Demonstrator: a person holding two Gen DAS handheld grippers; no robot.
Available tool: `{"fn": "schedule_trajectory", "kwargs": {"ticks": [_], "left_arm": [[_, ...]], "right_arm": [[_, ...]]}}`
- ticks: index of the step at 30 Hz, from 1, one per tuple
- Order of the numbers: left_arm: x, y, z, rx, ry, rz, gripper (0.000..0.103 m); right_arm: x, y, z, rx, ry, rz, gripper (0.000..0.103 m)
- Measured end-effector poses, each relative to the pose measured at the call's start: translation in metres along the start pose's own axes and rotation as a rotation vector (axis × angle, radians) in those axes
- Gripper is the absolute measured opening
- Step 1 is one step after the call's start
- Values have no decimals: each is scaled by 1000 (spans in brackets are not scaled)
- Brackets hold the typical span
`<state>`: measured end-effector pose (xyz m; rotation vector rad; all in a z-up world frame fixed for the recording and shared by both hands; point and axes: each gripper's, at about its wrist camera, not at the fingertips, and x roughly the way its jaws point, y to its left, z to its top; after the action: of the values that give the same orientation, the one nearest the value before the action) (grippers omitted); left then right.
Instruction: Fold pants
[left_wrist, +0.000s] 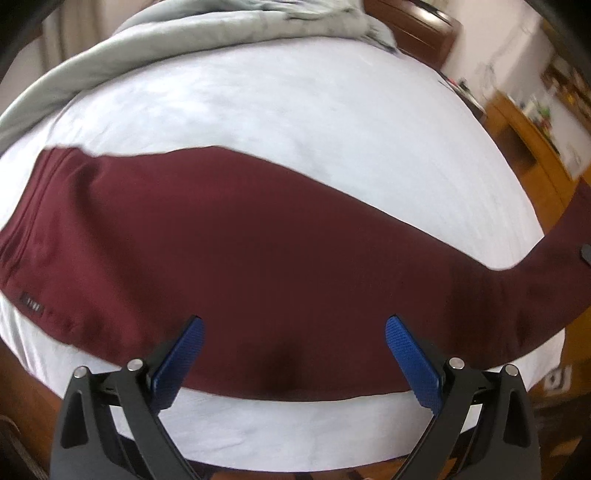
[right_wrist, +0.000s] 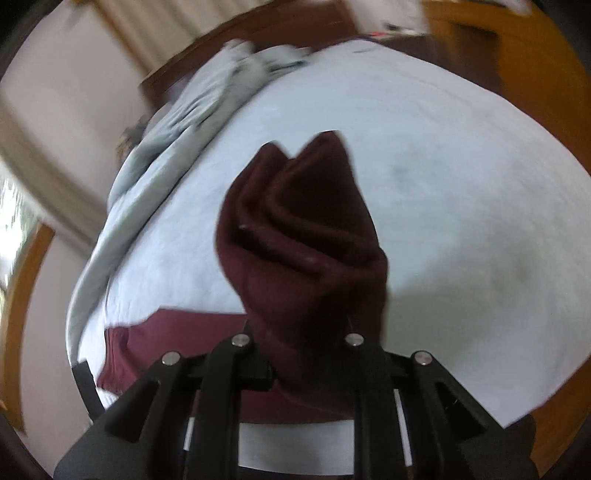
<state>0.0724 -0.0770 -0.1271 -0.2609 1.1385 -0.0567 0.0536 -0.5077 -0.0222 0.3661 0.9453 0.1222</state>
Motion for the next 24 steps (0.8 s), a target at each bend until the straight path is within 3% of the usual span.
{"fn": "schedule_trajectory", "kwargs": {"ticks": [9, 17, 19, 20, 24], "left_arm": [[2, 48, -5, -125, -5, -33, 99], [6, 63, 1, -182, -1, -58, 99], [7, 65, 1, -189, 4, -62, 99], [6, 67, 0, -189, 9, -66, 99], [12, 67, -1, -191, 40, -97, 99]], "right_arm": [[80, 112, -41, -247, 130, -37, 16], [143, 134, -94, -333, 252, -40, 17], [151, 134, -105, -354, 259, -35, 22], [153, 134, -109, -358, 267, -27, 30], [151, 132, -115, -315, 334, 157, 67]]}}
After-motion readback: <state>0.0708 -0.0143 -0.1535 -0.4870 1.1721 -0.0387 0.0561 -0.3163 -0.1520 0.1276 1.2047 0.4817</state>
